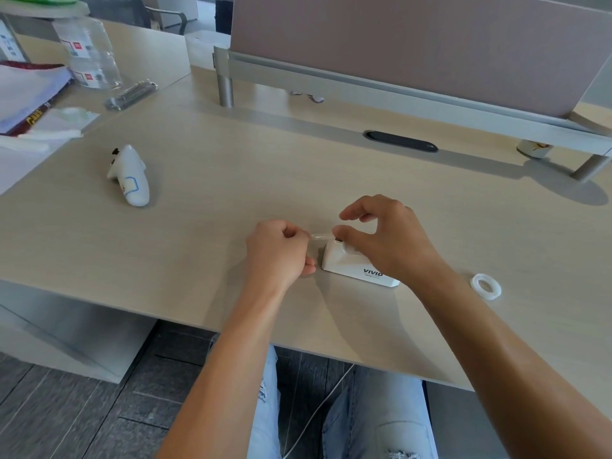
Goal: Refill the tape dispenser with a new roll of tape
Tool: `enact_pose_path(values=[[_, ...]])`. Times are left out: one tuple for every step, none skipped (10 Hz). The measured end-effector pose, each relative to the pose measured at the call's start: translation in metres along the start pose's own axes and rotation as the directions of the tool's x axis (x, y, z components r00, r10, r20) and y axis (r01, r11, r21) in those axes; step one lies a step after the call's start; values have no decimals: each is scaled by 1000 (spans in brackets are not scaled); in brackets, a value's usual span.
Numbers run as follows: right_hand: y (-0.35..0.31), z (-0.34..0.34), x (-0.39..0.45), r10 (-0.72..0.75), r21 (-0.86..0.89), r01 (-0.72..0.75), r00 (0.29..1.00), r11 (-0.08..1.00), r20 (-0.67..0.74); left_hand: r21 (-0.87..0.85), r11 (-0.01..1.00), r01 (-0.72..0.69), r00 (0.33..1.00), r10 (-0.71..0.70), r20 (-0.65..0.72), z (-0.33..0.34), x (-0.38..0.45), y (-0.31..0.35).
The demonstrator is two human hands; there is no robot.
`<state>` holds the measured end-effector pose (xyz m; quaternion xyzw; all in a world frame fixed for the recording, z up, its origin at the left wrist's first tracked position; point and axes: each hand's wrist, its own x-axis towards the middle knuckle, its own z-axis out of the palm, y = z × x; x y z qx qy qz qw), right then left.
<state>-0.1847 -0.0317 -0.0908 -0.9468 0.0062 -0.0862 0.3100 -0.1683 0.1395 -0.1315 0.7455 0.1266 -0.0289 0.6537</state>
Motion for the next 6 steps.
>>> enact_pose_path(values=[[2, 1, -3, 4, 11, -4, 1000, 1000, -7, 46, 999, -11, 1000, 11, 5, 0, -1, 2], [4, 1, -3, 45, 43, -45, 999, 998, -6, 54, 998, -8, 1000, 8, 4, -2, -2, 2], [7, 4, -3, 100, 139, -96, 995, 986, -19, 34, 999, 4, 1000, -4, -19, -6, -2, -1], [5, 8, -6, 95, 176, -83, 994, 981, -61, 37, 999, -35, 997, 38, -61, -11, -8, -5], [2, 10, -6, 61, 152, -45, 993, 987, -99, 54, 993, -104, 988, 109, -107, -12, -22, -6], [-3, 8, -9, 37, 184, -7, 987, 983, -159, 106, 969, -224, 961, 238, -138, -9, -39, -13]])
